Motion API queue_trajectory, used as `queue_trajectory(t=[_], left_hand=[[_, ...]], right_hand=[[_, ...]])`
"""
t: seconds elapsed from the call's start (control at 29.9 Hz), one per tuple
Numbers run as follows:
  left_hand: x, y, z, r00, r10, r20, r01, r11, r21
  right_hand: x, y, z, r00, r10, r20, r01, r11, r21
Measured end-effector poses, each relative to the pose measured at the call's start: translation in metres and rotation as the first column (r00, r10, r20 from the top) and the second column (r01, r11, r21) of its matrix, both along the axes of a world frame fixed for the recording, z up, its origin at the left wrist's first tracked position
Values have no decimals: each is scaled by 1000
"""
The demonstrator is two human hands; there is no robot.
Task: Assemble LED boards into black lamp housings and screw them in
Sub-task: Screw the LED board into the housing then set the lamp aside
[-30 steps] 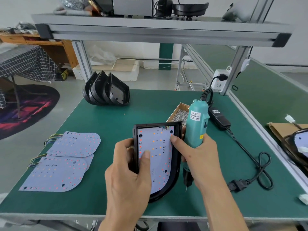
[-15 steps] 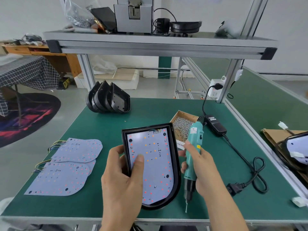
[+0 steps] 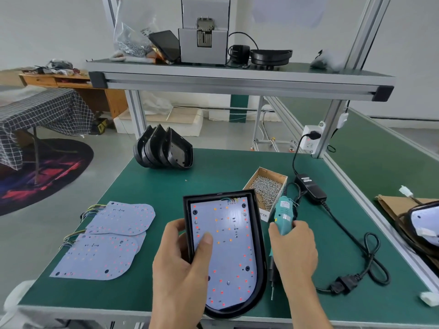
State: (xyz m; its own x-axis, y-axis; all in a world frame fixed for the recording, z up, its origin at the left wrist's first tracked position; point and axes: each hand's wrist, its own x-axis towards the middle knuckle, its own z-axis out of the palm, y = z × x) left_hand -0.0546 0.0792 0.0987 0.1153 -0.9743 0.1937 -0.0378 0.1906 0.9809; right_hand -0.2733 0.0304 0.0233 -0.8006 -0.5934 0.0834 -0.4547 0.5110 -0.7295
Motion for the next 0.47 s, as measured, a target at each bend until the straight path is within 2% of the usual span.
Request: queue_trajectory(t=[0.23,0.3,0.37,0.4,0.44,0.47], left_hand=[[3,1,-1,1000,-13,6,13,1000,2],[3,1,-1,1000,-19,15,18,1000,3],[2,1,-2,1000,-20,20,20,1000,6],[2,2,-2,999,-18,28,17,1000,8],[1,2,-2,999,-14,38,14,1000,9],[0,3,-1,999,-9,51,9,1000,8]], right_hand=[[4,2,7,998,33,-51,-30,997,71],[8,12,18,997,54,-60,-59,995,-82],[15,23,40,981,194,24,-172,915,-364],[21,29,52,931,343,125,-245,841,-482],[29,35,65,839,505,204,-323,763,-560],[35,40,74,753,620,218,-409,702,-584]])
